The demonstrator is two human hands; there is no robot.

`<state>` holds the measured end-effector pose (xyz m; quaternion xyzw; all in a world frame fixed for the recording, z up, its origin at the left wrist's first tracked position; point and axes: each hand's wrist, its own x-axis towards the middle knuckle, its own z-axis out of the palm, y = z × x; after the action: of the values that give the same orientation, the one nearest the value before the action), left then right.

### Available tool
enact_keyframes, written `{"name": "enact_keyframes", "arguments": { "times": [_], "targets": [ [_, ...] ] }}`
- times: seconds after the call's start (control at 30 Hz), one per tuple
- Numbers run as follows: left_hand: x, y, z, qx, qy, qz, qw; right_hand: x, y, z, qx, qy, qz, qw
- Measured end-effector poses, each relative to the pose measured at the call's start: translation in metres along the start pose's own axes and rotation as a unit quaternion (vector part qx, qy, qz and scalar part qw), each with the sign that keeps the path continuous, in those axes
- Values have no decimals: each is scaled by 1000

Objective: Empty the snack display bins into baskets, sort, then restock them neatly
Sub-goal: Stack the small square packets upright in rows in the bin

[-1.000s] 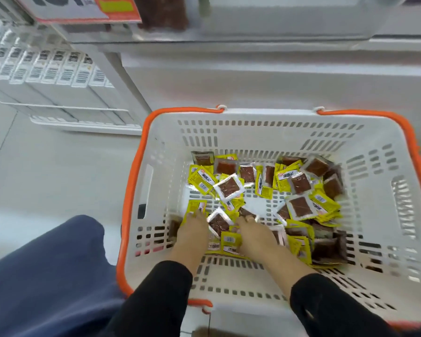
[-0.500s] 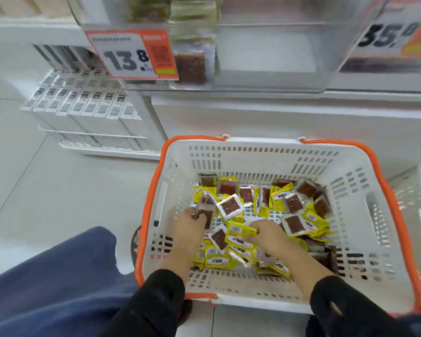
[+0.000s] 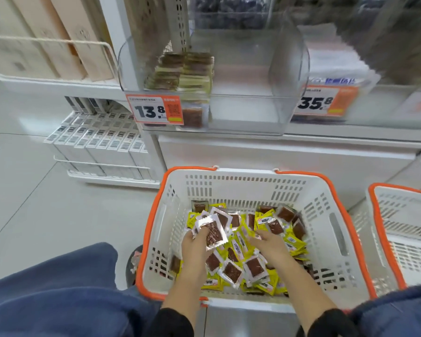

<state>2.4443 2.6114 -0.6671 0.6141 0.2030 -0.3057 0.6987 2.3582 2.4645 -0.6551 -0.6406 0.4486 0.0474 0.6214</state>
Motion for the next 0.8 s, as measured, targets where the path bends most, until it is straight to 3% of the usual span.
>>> {"name": "enact_keyframes", "arguments": {
  "times": [0.17,0.23,0.33,0.57,0.67,0.77,0.8],
  "targets": [
    [-8,13,6,54,-108,17,993,-9,-19,-1,181,-61,-30,981],
    [-11,18,11,73,-123,23,989,-11,-25,-1,228,-35,-53,972],
    [-12,26,15,79,-105,56,990,-12,-31,-3,220,9,-82,972],
    [-21,38,26,87,-105,170,976,-27,-48,1,234,-79,-92,965],
    [-24,40,33,94,-63,209,971,-29,-47,5,207,-78,-118,968],
    [-21,44,31,53,29,185,981,-27,-46,9,226,-13,-89,970],
    [-19,47,29,7,18,150,989,-24,-44,9,240,6,-73,968]
  ]
}}
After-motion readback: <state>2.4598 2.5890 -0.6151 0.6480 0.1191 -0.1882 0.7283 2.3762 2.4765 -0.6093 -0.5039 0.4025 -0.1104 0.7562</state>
